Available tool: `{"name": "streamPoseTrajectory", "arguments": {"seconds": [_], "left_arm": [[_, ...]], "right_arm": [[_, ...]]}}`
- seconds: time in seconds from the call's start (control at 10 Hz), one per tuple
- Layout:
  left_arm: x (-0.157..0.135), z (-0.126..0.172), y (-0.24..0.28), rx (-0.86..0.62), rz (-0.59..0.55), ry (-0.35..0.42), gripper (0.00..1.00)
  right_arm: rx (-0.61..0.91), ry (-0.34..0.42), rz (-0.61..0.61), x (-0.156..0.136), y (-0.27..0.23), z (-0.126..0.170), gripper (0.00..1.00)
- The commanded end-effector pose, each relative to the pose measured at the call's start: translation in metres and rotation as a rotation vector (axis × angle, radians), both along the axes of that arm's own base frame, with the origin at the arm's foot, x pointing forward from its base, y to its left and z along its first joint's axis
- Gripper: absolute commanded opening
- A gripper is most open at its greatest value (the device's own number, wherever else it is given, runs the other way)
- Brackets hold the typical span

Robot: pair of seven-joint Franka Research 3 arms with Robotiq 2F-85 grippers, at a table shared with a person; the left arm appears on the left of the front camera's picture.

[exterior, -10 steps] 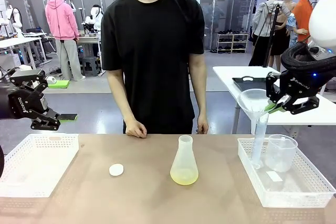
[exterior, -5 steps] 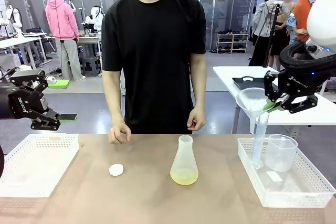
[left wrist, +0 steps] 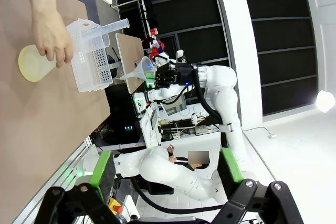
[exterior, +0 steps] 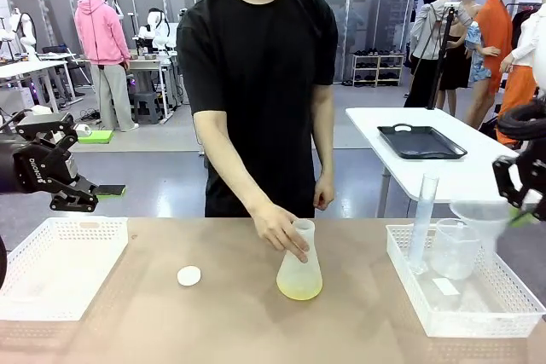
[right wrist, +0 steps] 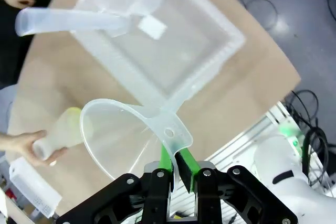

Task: Prepare the solutions needed for the experiment.
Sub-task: Once the solution is in the Big flask , pick up the Plastic Funnel and place it back into the right Organizing basket.

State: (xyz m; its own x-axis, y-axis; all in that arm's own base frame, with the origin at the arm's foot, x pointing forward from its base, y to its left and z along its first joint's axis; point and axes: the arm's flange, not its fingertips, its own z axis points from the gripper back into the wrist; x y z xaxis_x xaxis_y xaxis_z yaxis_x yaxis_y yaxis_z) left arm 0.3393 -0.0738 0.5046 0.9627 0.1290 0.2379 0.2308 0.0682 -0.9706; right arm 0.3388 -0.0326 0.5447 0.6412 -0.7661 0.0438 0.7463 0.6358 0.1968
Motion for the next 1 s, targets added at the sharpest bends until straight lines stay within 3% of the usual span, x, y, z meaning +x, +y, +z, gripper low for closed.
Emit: {"name": "streamPoseTrajectory", "arguments": {"seconds": [0.0,0.3,0.9], "left_arm": [[0.0,0.003,-0.003,-0.027,0.0,0.001,1.0],[0.0,0.003,-0.003,-0.027,0.0,0.001,1.0],[0.0,0.003,-0.003,-0.027,0.0,0.001,1.0]], "right_arm": [[-0.002,0.048,-0.094,0.009,-0.002,-0.015,0.06],[-0.042,0.042,-0.155,0.03,0.001,-0.051,0.06],[-0.085,0.108,-0.184,0.072,0.004,-0.104,0.06]]}}
